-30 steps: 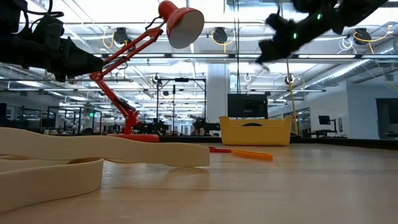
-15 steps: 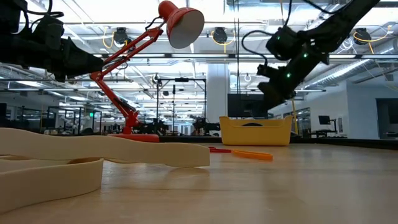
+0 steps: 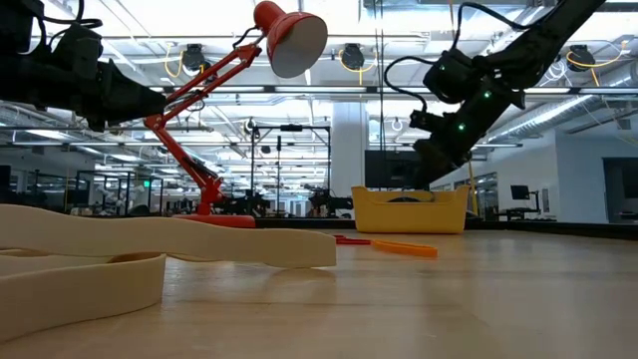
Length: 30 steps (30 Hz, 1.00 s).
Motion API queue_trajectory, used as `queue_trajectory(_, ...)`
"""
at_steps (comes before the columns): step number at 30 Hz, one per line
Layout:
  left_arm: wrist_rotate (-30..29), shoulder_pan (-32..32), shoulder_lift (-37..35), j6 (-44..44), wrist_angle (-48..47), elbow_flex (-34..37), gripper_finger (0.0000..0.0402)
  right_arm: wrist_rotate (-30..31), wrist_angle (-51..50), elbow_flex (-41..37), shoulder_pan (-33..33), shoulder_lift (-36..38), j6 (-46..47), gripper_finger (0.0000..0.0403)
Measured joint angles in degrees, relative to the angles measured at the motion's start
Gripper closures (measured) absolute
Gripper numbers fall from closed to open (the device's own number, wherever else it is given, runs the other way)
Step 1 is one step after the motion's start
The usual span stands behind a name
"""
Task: Pick and place rubber bands into bin
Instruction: Put the blue rubber band into the yellow container, then put the orange rubber band into the yellow container
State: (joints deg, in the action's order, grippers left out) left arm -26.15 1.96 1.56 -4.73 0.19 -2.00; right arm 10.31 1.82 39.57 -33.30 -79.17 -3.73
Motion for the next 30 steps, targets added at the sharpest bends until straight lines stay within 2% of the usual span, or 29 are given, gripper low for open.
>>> queue_trajectory(5,0.0,0.0,0.0,0.0,0.0,0.0,0.0229,0.4,0.1,0.0,0.0,0.2,0.2,0.0363)
queue_trajectory(13,0.0,0.0,0.0,0.0,0.0,0.0,0.0229,2.8,0.9,0.0,0.1,1.1,0.3,0.0291)
queue_trajectory(19,0.0,0.0,0.0,-0.3,0.0,0.0,0.0229,-8.0,3.1,0.0,2.0,6.1,3.6,0.0251)
queue_trajectory(26,0.0,0.0,0.0,-0.1,0.0,0.0,0.0229,-21.3,6.5,0.0,5.3,10.6,6.4,0.0239)
queue_trajectory(28,0.0,0.0,0.0,-0.1,0.0,0.0,0.0229,-23.9,7.8,0.0,6.4,11.2,7.9,0.0239)
queue_trajectory(30,0.0,0.0,0.0,0.0,0.0,0.0,0.0229,-24.1,9.2,0.0,7.7,11.4,8.1,0.024)
